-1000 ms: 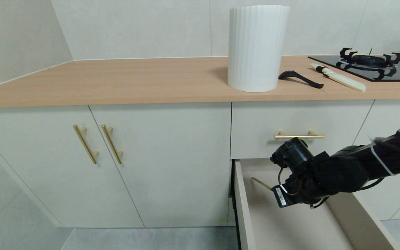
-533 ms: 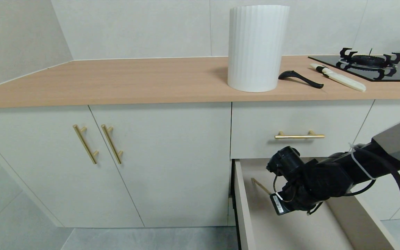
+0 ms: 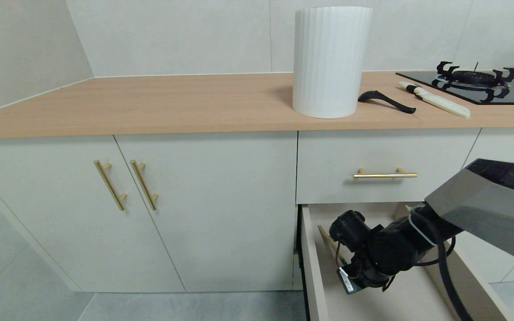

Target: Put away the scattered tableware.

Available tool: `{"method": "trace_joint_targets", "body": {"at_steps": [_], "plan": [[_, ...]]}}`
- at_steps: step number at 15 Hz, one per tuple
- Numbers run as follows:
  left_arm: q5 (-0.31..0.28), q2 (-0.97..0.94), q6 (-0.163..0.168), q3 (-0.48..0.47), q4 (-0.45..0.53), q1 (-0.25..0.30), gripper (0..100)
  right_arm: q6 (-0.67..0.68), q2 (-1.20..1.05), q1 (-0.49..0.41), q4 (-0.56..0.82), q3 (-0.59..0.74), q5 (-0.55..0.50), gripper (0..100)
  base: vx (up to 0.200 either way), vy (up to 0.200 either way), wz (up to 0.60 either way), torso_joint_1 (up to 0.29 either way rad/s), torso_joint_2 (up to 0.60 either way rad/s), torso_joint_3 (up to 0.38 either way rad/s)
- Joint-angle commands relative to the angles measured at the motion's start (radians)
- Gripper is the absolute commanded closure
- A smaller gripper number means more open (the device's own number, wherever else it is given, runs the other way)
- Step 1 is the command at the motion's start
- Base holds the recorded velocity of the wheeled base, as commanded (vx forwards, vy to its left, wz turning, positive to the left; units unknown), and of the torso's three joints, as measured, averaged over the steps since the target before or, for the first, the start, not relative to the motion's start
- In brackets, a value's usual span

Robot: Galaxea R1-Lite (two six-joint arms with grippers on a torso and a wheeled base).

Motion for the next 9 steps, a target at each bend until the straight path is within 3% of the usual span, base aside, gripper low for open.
{"method": "trace_joint_targets", "body": {"at_steps": [1, 9], "plan": [[0.0, 0.0, 0.0, 0.0, 0.0, 0.0, 0, 0.0, 0.064, 0.005, -0.005, -0.001, -0.003, 100, 0.0, 0.0, 0.0, 0.0, 0.0, 0.0], [0.0, 0.0, 0.0, 0.0, 0.0, 0.0, 0, 0.001, 0.073, 0.005, -0.004, -0.007, -0.003, 100, 0.0, 0.0, 0.0, 0.0, 0.0, 0.0]]}}
